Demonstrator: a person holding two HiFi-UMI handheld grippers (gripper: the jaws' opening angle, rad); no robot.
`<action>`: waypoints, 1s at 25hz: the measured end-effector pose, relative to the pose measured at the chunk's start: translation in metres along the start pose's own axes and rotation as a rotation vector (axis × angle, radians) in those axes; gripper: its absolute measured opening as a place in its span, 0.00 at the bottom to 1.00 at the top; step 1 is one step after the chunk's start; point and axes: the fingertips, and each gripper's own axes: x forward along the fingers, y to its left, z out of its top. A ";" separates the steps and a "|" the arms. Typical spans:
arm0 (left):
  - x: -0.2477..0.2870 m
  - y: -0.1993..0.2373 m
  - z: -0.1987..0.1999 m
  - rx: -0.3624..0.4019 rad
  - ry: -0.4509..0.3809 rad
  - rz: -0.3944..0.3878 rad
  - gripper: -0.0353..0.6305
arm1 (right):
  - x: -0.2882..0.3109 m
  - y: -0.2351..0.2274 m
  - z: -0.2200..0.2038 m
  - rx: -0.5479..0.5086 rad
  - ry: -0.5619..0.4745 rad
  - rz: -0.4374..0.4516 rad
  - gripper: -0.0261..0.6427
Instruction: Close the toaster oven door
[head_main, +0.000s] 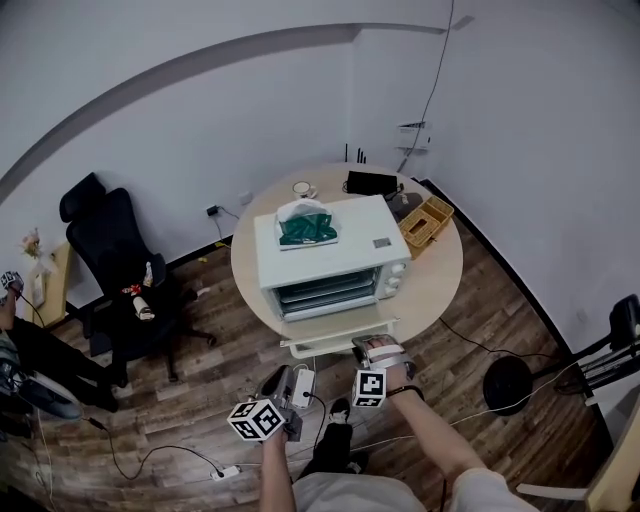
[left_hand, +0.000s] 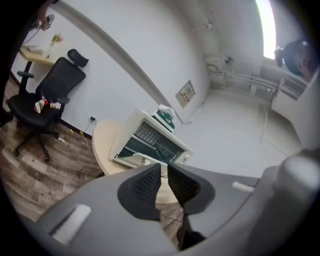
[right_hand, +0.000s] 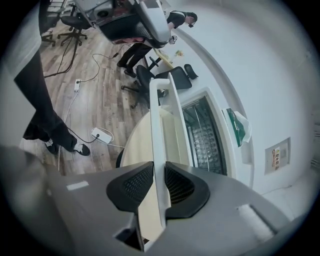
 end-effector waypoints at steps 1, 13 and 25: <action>0.000 -0.004 -0.001 0.038 0.008 0.007 0.20 | -0.001 -0.004 0.000 0.002 -0.004 -0.008 0.14; -0.002 -0.023 -0.001 0.278 0.036 0.051 0.14 | 0.001 -0.034 0.005 0.005 -0.024 -0.044 0.15; -0.003 -0.012 0.001 0.250 0.031 0.068 0.14 | 0.006 -0.055 0.009 0.010 -0.056 -0.054 0.16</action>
